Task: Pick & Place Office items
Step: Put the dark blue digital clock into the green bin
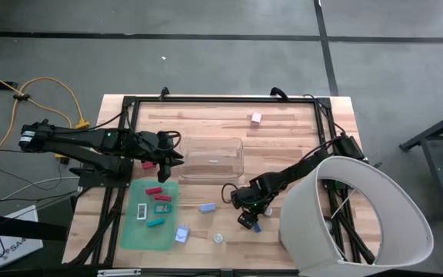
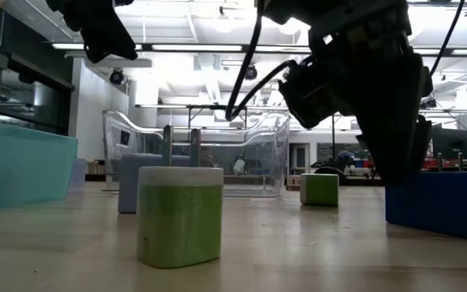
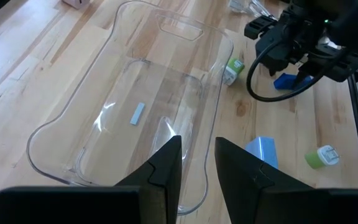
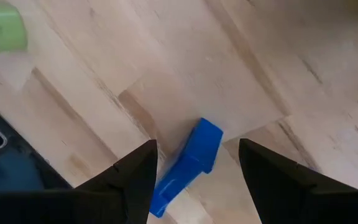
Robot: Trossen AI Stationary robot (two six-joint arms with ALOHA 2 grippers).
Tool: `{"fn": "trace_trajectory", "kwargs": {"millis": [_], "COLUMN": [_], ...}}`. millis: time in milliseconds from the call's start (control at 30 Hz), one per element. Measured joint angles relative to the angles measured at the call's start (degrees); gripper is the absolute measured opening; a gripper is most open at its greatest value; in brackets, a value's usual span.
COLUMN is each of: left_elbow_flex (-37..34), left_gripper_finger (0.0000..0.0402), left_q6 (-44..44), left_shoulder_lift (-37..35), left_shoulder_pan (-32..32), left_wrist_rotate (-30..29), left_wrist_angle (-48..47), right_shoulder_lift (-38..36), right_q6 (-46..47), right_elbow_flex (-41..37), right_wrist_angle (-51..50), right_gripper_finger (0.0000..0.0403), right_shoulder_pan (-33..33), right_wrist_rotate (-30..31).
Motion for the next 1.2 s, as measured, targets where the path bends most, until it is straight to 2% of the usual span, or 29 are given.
{"fn": "trace_trajectory", "kwargs": {"millis": [1200], "left_elbow_flex": [0.0], "left_gripper_finger": [0.0093], "left_q6": [0.1], "left_shoulder_lift": [0.0], "left_shoulder_pan": [0.0], "left_wrist_rotate": [0.0], "left_wrist_angle": [0.0], "right_shoulder_lift": [-0.1], "right_q6": [1.6], "right_elbow_flex": [0.0], "right_wrist_angle": [0.0], "right_gripper_finger": [0.0215], "right_shoulder_pan": [1.3], "right_wrist_rotate": [0.4]}}
